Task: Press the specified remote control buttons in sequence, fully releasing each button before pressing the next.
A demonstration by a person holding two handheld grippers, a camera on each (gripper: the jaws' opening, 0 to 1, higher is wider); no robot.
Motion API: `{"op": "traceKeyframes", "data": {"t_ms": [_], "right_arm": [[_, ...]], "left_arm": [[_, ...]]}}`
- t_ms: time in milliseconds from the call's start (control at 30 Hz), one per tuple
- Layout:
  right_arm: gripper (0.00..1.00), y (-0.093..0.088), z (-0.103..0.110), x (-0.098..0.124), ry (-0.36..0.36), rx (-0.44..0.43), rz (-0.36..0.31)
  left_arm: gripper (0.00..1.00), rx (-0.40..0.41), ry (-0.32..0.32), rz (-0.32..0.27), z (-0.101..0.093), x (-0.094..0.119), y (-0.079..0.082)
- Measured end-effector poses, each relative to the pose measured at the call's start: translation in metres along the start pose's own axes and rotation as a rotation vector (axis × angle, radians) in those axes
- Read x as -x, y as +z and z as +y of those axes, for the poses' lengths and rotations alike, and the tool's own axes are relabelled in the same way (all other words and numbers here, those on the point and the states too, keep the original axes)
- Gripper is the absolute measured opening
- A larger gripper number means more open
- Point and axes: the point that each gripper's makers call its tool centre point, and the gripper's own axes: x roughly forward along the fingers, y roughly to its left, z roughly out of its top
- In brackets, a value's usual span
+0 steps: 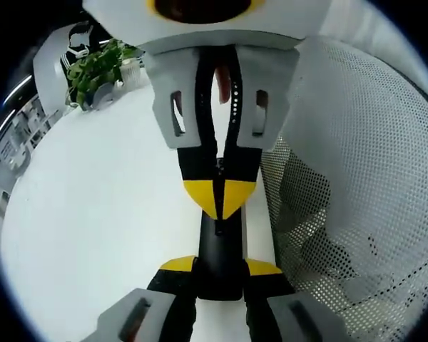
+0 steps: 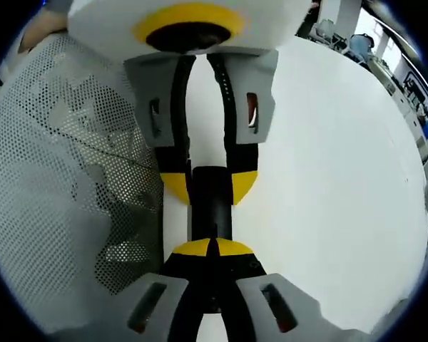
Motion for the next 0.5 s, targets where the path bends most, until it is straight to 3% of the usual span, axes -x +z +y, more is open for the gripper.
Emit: {"op": "traceKeyframes", "data": {"t_ms": [233,500], "right_arm": [[0.0,0.0008,0.001,0.0006,-0.033,0.072,-0.038],[0.0,0.0071,0.0018,-0.0013,-0.03,0.088,-0.044]], "left_arm": [[0.25,-0.004,0.001,0.002,0.0001,-0.0001,-0.0002],[0.25,-0.002,0.001,0.0,0.0003,-0.0003,0.0002]]}}
